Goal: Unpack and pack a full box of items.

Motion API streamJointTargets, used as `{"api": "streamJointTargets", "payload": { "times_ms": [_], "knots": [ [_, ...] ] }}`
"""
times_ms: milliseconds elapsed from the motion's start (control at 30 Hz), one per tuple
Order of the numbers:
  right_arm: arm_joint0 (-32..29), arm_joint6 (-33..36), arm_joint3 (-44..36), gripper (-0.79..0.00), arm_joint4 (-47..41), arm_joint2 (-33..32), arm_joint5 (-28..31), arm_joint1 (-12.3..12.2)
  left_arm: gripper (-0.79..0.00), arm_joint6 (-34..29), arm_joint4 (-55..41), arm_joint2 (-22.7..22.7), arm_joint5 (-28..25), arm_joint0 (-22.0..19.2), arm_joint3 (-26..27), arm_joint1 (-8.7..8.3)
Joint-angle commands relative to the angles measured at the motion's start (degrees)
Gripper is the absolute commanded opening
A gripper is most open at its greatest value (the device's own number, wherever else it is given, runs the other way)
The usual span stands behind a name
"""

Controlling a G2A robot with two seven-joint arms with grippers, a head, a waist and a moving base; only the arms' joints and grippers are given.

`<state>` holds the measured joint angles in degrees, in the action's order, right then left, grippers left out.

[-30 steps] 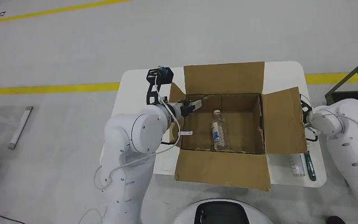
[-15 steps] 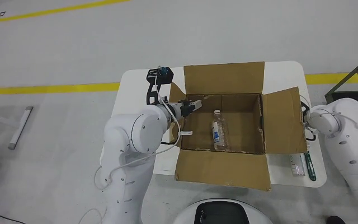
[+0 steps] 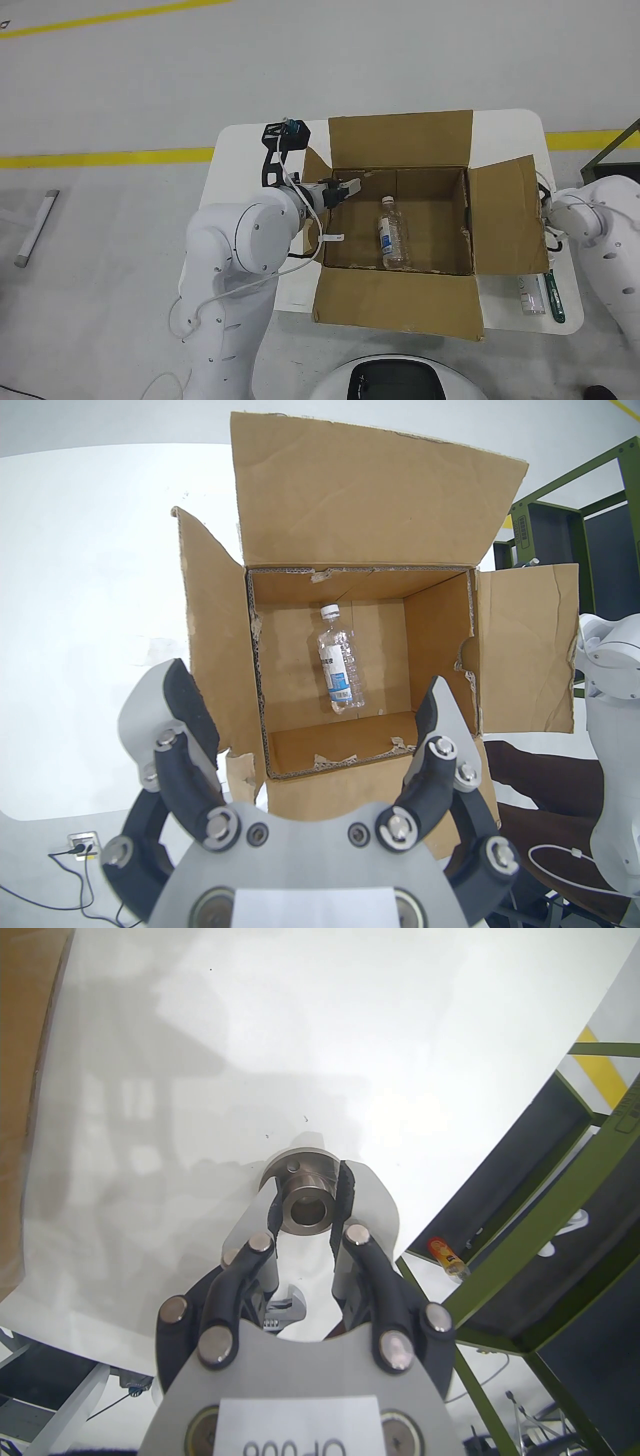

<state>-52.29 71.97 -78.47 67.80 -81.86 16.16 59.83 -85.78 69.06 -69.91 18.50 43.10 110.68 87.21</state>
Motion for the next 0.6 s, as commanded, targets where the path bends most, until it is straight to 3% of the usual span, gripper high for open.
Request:
{"api": "streamJointTargets", "payload": {
  "times_ms": [0,200,400,567],
  "knots": [
    [-0.1,-0.3,-0.3,-0.785,-0.7,-0.8,-0.8,-0.1,0.000,0.0,0.0,0.0,0.0,0.0,0.0,0.00],
    [-0.2,-1.2,-1.7,-0.785,-9.2,-8.0,-4.7,-0.7,0.000,0.0,0.0,0.0,0.0,0.0,0.0,0.00],
    [-0.3,-3.7,-2.8,-0.785,-29.5,-20.2,-6.4,-1.5,0.000,0.0,0.0,0.0,0.0,0.0,0.0,0.00],
    [-1.2,-2.0,-7.4,-0.785,-41.4,-25.0,-4.8,-2.1,0.000,0.0,0.0,0.0,0.0,0.0,0.0,0.00]
  ]
}}
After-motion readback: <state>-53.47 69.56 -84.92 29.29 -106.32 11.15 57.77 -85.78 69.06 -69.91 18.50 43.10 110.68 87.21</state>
